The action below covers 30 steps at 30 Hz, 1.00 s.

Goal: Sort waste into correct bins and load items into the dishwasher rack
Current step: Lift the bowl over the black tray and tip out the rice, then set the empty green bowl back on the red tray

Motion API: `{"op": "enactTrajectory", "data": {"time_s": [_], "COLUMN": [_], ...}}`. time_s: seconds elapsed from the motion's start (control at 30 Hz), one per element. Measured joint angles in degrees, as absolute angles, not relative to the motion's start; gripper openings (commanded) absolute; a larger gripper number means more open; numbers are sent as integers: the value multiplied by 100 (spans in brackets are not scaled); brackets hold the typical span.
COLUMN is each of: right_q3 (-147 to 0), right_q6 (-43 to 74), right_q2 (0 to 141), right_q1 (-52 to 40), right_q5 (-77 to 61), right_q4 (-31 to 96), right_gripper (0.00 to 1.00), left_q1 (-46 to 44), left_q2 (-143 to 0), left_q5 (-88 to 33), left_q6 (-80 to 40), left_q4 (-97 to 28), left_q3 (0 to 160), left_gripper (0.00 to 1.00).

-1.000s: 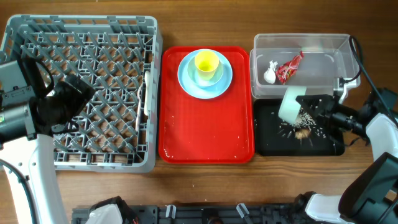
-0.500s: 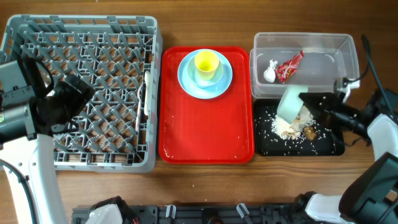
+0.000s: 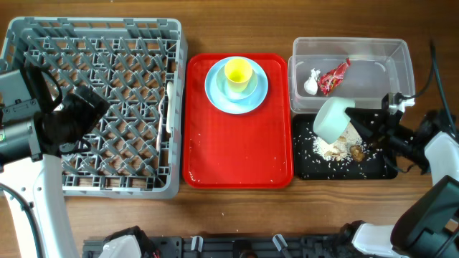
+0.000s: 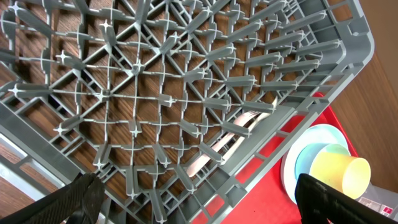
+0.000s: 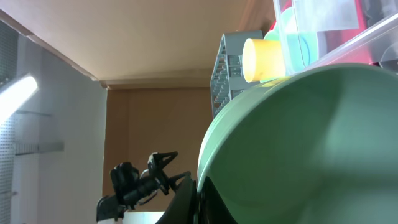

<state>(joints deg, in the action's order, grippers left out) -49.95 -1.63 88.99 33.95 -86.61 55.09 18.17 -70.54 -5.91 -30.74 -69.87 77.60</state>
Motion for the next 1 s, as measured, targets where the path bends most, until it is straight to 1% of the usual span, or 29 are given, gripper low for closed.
{"op": "enactTrajectory", "data": {"time_s": [0.07, 0.17, 0.27, 0.3, 0.37, 0.4, 0.43, 0.47, 0.5, 0.57, 0.6, 0.63, 0.67, 0.77, 0.8, 0.83, 0.93, 0.97, 1.0], "right_q3": [-4995, -5050, -5404, -5516, -5577, -5577, -5577, -5577, -5577, -5590, -5594, -5594, -5599, -5596, -5596, -5596, -5664, -5787, -5999], "right_q6": [-137, 110, 937, 1332, 1763, 1966, 2045, 2165, 2252, 2335, 2357, 2390, 2443, 2467, 2467, 2499, 2453, 2447, 2379], "right_q2": [8866, 8276, 7332, 6818, 6311, 6156, 6141, 6239, 6388, 6810, 7393, 7684, 8381, 9113, 9146, 9150, 9157, 9150, 9054], "right_q1": [3210, 2648, 1551, 823, -329, -1321, -1765, -2552, -3155, -3778, -4211, -4355, -4613, -4805, -4807, -4807, -4807, -4807, -4805], "right_q5": [-8646, -7922, -6814, -6042, -4853, -3942, -3439, -2477, -1962, -1162, -939, -812, -683, -550, -523, -489, -475, -467, -456], "right_q4": [5629, 5347, 4565, 4289, 4147, 4174, 4171, 4187, 4191, 4139, 4060, 3898, 3601, 3350, 3321, 3269, 3293, 3398, 3529], "right_gripper": [4, 4, 4, 5, 4, 4, 4, 4, 4, 4, 4, 4, 4, 5, 17, 24, 53, 70, 70], "left_q1": [1817, 1817, 1817, 1817, 1817, 1817, 1817, 1817, 1817, 1822, 1824, 1824, 1824, 1824, 1824, 1824, 1824, 1824, 1824], "left_q2": [-7054, -7054, -7054, -7054, -7054, -7054, -7054, -7054, -7054, -7054, -7054, -7054, -7054, -7054, -7054, -7054, -7054, -7054, -7054], "left_q5": [-591, -591, -589, -589, -591, -593, -591, -591, -587, -591, -591, -591, -591, -591, -591, -589, -591, -591, -591], "left_q6": [-3074, -3074, -3074, -3074, -3074, -3074, -3074, -3074, -3074, -3074, -3074, -3074, -3074, -3074, -3074, -3074, -3074, -3074, -3074], "left_q4": [-6989, -6989, -6989, -6987, -6987, -6989, -6991, -6987, -6989, -6982, -6984, -6989, -6987, -6989, -6987, -6989, -6989, -6989, -6989], "left_q3": [7760, 7760, 7760, 7760, 7760, 7760, 7760, 7760, 7760, 7760, 7760, 7760, 7760, 7760, 7760, 7760, 7760, 7760, 7760], "left_gripper": [100, 100, 100, 100, 100, 100, 100, 100, 100, 100, 100, 100, 100, 100, 100, 100, 100, 100, 100]}}
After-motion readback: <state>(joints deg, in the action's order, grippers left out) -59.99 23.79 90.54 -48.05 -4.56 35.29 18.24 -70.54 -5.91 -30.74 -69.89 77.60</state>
